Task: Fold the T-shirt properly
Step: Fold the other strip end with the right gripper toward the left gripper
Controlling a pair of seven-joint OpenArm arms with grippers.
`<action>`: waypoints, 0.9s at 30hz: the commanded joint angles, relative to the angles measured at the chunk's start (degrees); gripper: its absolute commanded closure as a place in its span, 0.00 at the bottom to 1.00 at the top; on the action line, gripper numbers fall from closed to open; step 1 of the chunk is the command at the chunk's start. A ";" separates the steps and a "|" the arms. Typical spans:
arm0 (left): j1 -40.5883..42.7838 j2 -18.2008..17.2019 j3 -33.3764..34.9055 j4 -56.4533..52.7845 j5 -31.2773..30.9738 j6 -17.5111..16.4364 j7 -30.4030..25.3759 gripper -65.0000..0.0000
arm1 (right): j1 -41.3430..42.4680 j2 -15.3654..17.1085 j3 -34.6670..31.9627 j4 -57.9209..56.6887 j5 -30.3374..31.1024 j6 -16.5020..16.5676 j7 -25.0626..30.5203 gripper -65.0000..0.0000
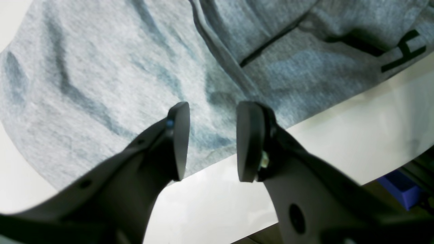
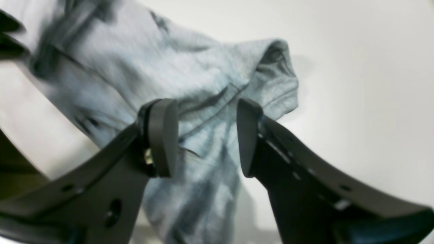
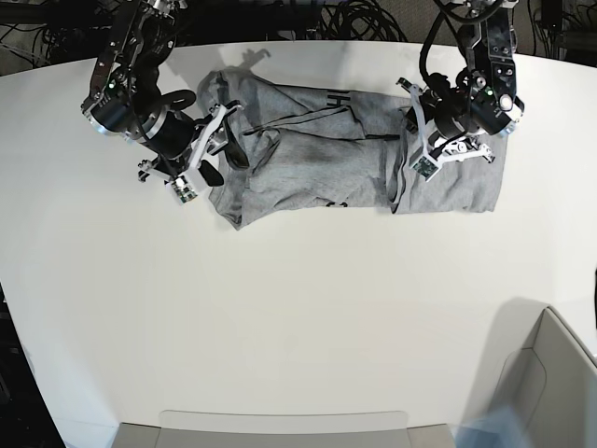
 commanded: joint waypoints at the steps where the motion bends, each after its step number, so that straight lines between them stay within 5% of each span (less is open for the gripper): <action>1: -0.27 -0.42 0.15 0.77 -0.33 0.10 -0.56 0.63 | 0.14 0.14 1.42 -0.61 3.28 0.62 0.93 0.57; 6: -0.19 -0.16 0.33 0.77 -0.33 0.10 -0.56 0.63 | 1.11 0.84 8.10 -10.55 10.67 0.62 1.11 0.57; 27: 0.96 -0.07 0.41 -0.55 -0.33 0.10 -0.73 0.63 | 7.35 1.28 9.07 -34.11 10.84 0.62 0.67 0.57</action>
